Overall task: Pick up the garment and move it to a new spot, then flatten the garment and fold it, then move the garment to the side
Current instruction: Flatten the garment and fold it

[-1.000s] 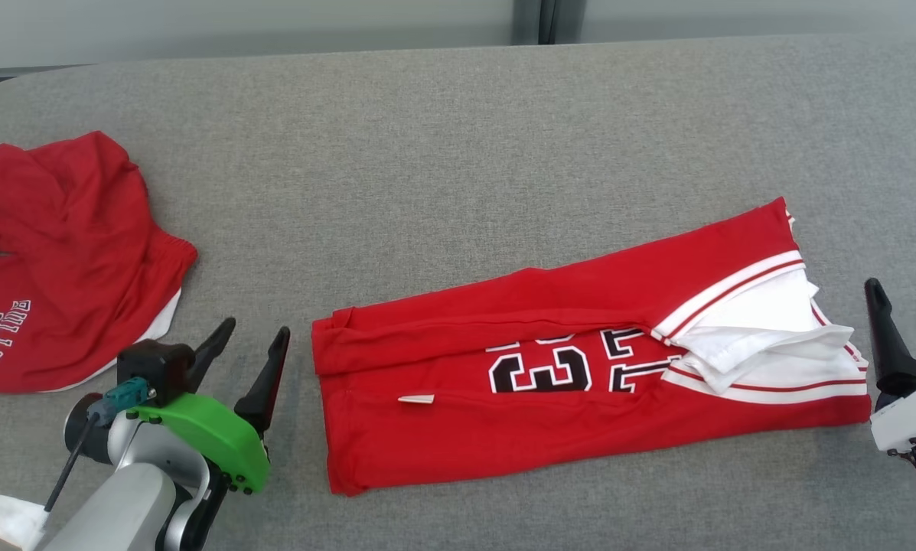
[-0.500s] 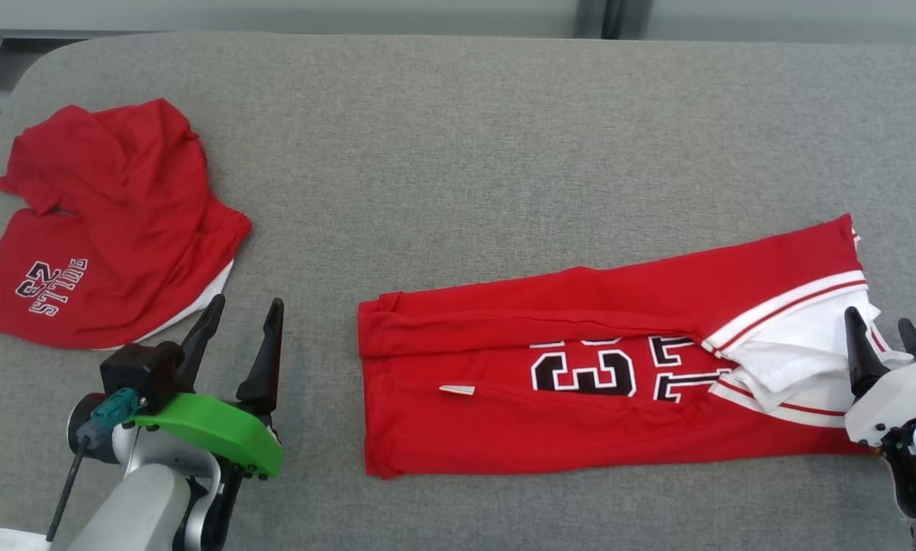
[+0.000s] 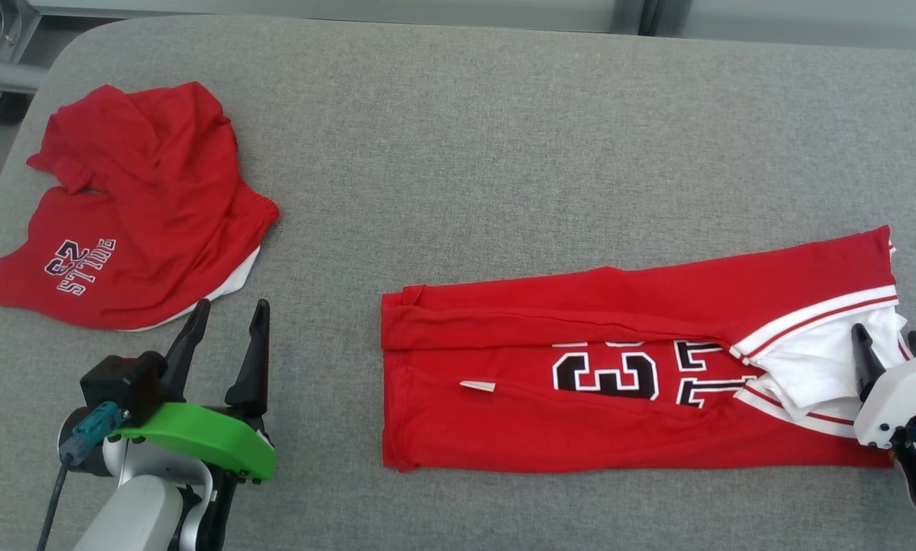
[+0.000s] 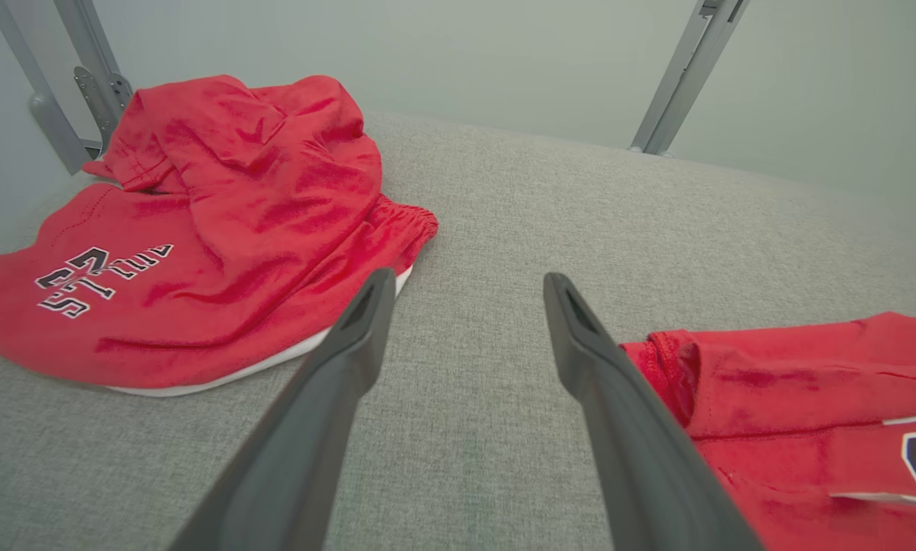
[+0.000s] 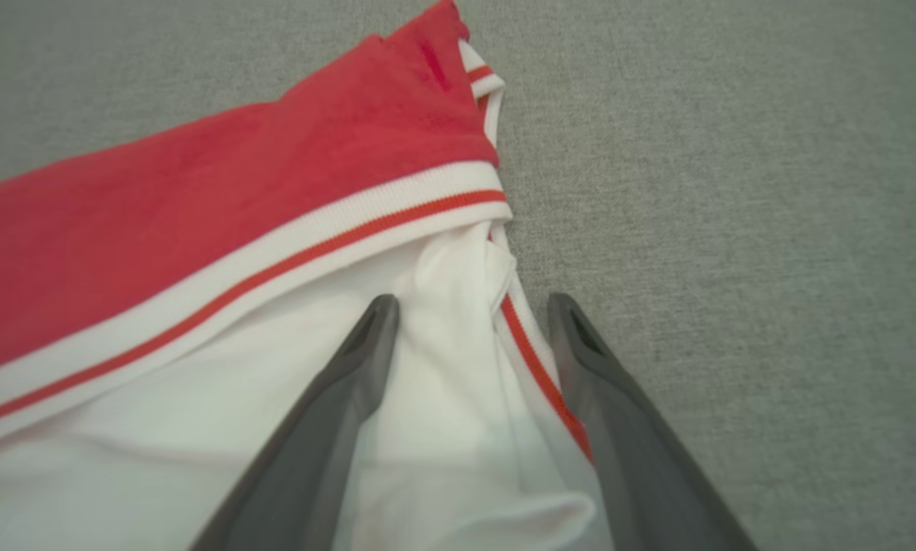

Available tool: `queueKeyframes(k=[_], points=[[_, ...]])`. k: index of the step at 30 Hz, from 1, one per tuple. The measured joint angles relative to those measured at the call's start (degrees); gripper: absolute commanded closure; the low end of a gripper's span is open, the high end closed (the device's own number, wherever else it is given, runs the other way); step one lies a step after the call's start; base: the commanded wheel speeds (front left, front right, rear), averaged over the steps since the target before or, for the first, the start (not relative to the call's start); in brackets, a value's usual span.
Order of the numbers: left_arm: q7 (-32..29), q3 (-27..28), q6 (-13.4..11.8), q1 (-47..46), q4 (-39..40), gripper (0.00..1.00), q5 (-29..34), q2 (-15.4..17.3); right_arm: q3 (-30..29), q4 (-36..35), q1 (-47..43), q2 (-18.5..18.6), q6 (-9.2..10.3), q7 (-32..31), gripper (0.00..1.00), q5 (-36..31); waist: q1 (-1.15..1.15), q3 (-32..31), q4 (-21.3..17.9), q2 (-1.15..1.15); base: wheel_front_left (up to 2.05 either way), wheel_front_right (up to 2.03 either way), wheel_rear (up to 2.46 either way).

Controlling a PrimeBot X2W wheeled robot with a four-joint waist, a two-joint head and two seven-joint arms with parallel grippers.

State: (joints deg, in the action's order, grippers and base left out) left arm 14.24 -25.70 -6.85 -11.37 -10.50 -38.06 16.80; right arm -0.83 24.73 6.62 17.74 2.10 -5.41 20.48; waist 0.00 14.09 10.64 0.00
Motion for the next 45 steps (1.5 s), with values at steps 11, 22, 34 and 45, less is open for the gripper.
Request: queueKeyframes(k=[11, 22, 34, 45], points=[[0.01, 3.67, -0.18, 1.58, 1.59, 0.00, 0.52, -1.70, -1.44, 4.89, 3.58, -2.31, -4.58, -2.22, 1.00, 7.73, 0.00, -0.24, -0.68, 0.00, 0.00, 0.00, 0.00], [0.18, 7.44, -0.22, 3.50, 2.79, 0.00, 1.01, -3.19, -15.13, 7.73, 0.95, 4.86, -5.47, -5.57, 1.00, 16.95, 0.01, -1.25, -3.15, 0.00, 0.00, 0.00, 0.00], [0.18, 8.95, -0.23, 5.14, 3.82, 0.00, 1.74, -4.25, -20.58, -1.04, -2.48, 9.46, -8.33, -3.82, 1.00, 22.45, 0.00, -1.91, -4.39, 0.00, 0.00, 0.00, 0.00], [-0.12, 8.00, -0.23, 6.33, 3.33, 0.00, 2.92, -4.72, 5.09, -15.91, -2.58, -4.79, -9.23, -8.16, 1.00, 17.38, 0.01, -2.14, -5.54, 0.00, 0.00, 0.00, 0.00]])
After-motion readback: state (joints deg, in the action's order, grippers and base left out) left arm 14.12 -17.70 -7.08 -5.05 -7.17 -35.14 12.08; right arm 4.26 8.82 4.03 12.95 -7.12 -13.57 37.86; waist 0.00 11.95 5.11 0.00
